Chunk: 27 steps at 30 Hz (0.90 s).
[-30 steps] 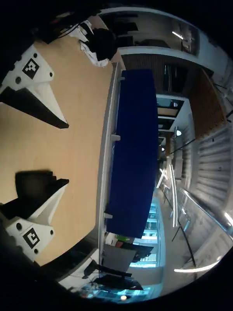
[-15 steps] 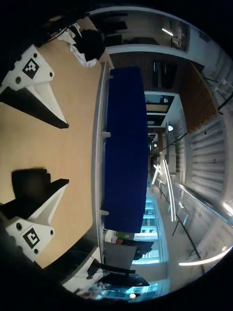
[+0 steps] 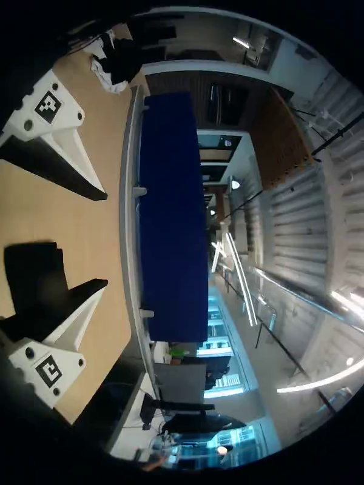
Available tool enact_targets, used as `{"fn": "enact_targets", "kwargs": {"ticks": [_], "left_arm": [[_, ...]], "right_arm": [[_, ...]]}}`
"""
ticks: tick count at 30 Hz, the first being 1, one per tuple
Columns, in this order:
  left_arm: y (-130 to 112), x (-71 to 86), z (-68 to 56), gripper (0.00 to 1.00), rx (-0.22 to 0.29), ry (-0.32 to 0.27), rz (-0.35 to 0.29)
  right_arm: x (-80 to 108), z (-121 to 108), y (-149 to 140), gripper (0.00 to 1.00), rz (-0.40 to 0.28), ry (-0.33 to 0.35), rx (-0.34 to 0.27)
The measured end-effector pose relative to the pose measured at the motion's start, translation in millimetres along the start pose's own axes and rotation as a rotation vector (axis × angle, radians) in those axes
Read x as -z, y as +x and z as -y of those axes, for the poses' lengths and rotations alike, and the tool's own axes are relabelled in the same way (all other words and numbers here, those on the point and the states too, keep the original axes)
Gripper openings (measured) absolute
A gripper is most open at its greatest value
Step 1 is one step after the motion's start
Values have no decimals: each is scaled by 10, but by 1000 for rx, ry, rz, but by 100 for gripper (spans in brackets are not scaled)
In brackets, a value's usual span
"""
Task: Fold towel
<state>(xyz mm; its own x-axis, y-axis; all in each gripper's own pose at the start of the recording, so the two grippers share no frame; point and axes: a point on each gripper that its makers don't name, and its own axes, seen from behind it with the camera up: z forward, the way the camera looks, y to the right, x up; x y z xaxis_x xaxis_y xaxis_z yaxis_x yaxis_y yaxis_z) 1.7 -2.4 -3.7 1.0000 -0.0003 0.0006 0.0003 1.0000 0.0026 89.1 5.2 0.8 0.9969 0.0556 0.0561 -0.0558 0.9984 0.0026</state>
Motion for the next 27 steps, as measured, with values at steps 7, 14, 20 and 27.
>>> {"fn": "enact_targets", "kwargs": {"ticks": [7, 14, 20, 27], "left_arm": [[2, -7, 0, 99, 0, 0, 0], [1, -1, -5, 99, 0, 0, 0], [-1, -3, -5, 99, 0, 0, 0], [-1, 3, -3, 99, 0, 0, 0]], "right_arm": [[-8, -131, -499, 100, -5, -3, -30], [-72, -109, -686, 100, -31, 16, -35], [-110, -157, -748, 100, -46, 11, -33], [-116, -150, -822, 100, -32, 4, -50]]}}
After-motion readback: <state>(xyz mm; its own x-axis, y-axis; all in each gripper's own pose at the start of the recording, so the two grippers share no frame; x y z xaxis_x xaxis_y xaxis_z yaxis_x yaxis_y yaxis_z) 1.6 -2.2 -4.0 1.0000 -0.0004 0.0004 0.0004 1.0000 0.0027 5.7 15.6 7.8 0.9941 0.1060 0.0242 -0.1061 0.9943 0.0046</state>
